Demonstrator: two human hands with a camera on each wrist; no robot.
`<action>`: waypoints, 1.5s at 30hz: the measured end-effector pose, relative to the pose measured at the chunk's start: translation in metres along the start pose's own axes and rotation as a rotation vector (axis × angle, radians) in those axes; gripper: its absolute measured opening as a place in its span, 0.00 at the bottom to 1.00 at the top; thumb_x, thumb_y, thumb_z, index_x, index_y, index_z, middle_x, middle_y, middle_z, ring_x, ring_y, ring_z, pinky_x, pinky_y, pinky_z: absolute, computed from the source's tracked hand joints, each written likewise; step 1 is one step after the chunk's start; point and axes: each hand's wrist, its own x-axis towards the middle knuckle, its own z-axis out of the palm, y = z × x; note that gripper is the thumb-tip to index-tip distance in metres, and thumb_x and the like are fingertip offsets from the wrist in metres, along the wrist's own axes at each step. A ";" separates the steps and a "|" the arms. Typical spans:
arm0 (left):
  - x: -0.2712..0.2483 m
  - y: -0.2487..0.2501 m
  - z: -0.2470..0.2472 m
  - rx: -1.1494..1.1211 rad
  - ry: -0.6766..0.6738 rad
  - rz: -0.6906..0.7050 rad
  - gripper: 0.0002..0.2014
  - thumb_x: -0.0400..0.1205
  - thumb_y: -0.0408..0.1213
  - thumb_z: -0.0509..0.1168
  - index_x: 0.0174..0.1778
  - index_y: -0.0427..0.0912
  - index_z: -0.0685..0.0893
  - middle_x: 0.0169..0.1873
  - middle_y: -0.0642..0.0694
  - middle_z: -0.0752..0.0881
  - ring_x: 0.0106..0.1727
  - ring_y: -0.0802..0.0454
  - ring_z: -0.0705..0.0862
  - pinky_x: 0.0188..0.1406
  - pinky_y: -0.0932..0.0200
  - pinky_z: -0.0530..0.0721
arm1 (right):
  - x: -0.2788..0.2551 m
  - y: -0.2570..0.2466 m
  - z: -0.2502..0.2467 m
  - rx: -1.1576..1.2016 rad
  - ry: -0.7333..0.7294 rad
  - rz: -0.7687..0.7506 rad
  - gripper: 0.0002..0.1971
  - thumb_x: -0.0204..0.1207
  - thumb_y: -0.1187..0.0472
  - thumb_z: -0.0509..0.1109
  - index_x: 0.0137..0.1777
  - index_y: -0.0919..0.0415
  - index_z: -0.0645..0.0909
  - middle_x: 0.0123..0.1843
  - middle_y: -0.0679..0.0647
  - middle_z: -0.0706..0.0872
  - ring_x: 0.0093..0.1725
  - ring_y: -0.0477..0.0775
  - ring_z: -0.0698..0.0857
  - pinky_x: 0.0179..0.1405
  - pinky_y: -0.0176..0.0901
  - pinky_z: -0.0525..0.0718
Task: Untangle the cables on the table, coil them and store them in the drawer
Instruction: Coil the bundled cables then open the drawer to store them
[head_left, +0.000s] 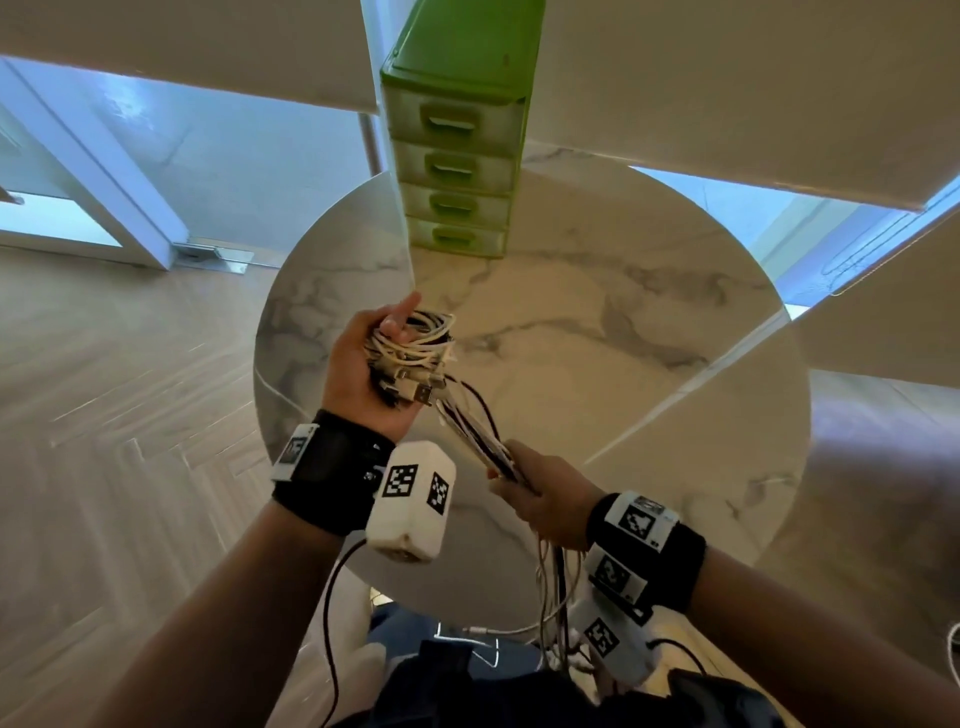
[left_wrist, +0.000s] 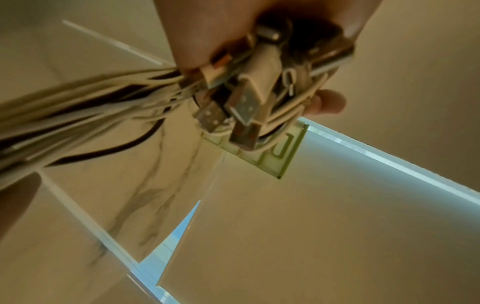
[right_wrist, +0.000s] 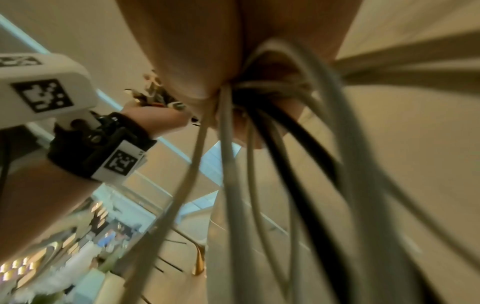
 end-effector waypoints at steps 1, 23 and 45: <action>0.001 -0.002 -0.003 0.020 0.024 -0.007 0.10 0.77 0.40 0.61 0.44 0.39 0.86 0.20 0.55 0.76 0.31 0.60 0.74 0.35 0.63 0.81 | -0.002 -0.002 -0.001 -0.040 -0.016 -0.016 0.09 0.83 0.54 0.59 0.56 0.59 0.71 0.39 0.54 0.79 0.40 0.58 0.78 0.41 0.47 0.74; -0.006 -0.026 -0.009 1.569 -0.236 -0.392 0.35 0.71 0.72 0.39 0.37 0.49 0.82 0.37 0.45 0.85 0.39 0.53 0.83 0.50 0.59 0.80 | 0.026 -0.050 -0.069 -0.556 -0.303 -0.500 0.12 0.79 0.61 0.65 0.57 0.66 0.84 0.58 0.61 0.84 0.57 0.58 0.82 0.60 0.48 0.77; -0.028 -0.056 -0.020 0.612 -0.475 -0.423 0.05 0.60 0.35 0.74 0.28 0.45 0.86 0.33 0.47 0.88 0.38 0.53 0.88 0.41 0.60 0.85 | 0.054 -0.006 -0.096 -0.319 0.025 -0.368 0.17 0.77 0.61 0.66 0.65 0.59 0.73 0.61 0.56 0.82 0.60 0.54 0.80 0.54 0.35 0.71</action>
